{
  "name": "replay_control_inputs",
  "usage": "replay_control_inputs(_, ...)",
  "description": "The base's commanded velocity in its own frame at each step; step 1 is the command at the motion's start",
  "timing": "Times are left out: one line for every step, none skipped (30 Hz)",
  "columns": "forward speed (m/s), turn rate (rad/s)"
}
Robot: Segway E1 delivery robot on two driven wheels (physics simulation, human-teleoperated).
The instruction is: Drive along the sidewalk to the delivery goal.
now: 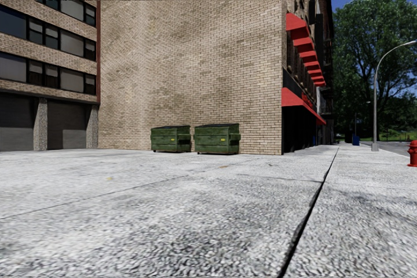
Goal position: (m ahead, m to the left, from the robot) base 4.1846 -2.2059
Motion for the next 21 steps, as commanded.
replay_control_inputs(1.69,-0.63)
replay_control_inputs(1.69,-0.63)
replay_control_inputs(1.69,-0.63)
replay_control_inputs(1.69,-0.63)
replay_control_inputs(1.69,-0.63)
replay_control_inputs(1.69,-0.63)
replay_control_inputs(1.69,-0.63)
replay_control_inputs(1.69,-0.59)
replay_control_inputs(1.69,-0.52)
replay_control_inputs(1.69,-0.52)
replay_control_inputs(1.69,-0.49)
replay_control_inputs(1.69,-0.49)
replay_control_inputs(1.69,-0.49)
replay_control_inputs(1.69,-0.49)
replay_control_inputs(1.68,-0.51)
replay_control_inputs(1.62,-0.54)
replay_control_inputs(1.62,-0.54)
replay_control_inputs(1.56,-0.55)
replay_control_inputs(1.51,-0.56)
replay_control_inputs(1.47,-0.56)
replay_control_inputs(1.47,-0.56)
